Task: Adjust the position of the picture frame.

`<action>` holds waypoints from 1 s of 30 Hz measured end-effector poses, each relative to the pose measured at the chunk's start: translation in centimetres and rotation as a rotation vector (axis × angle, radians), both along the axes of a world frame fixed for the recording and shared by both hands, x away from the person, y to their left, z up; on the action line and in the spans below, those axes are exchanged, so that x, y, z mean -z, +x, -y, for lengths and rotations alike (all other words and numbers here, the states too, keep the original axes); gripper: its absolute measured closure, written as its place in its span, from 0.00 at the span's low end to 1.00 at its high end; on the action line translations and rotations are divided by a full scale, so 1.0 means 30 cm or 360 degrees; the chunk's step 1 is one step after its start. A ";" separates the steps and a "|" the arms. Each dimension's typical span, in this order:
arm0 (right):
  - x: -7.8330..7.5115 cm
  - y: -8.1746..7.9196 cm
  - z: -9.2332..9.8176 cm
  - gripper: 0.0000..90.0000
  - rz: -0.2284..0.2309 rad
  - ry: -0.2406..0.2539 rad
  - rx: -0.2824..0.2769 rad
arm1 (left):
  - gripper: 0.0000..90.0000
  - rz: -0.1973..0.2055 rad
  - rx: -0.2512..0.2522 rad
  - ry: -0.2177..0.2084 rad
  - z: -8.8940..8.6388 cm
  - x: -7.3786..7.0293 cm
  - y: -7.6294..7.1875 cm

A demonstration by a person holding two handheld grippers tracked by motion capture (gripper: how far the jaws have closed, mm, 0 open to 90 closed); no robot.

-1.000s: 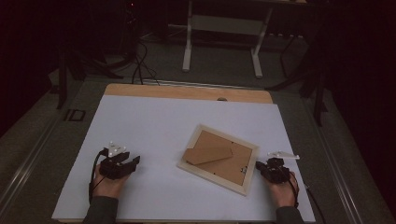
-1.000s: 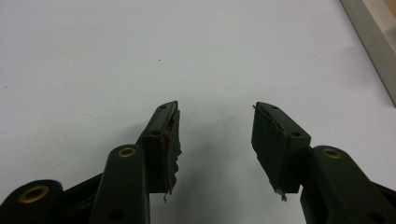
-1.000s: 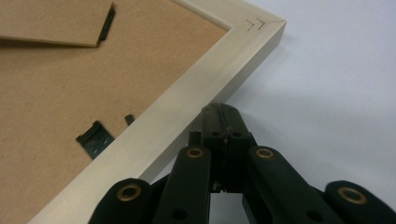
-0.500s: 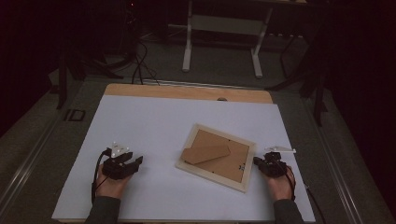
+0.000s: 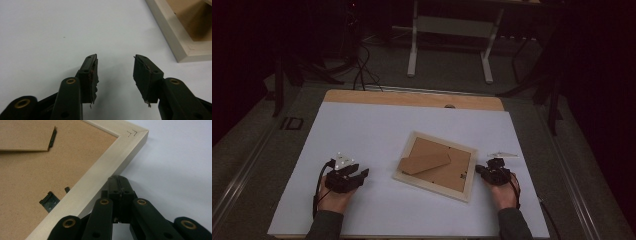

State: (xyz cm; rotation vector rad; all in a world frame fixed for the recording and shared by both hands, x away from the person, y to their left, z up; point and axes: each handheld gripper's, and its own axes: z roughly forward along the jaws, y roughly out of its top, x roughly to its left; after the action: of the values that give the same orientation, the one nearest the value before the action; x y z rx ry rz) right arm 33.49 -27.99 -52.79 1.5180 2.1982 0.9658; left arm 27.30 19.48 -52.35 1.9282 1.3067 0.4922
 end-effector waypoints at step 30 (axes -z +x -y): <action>-0.019 0.095 -0.210 1.00 -0.0037 -0.0104 -0.0177 | 0.71 -0.0012 0.0069 -0.0029 0.008 -0.002 -0.014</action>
State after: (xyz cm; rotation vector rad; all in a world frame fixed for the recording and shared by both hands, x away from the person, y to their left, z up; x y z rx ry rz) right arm 36.35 -21.69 -52.22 1.3980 2.3281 0.9035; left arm 26.89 19.25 -52.29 1.9408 1.2669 0.4505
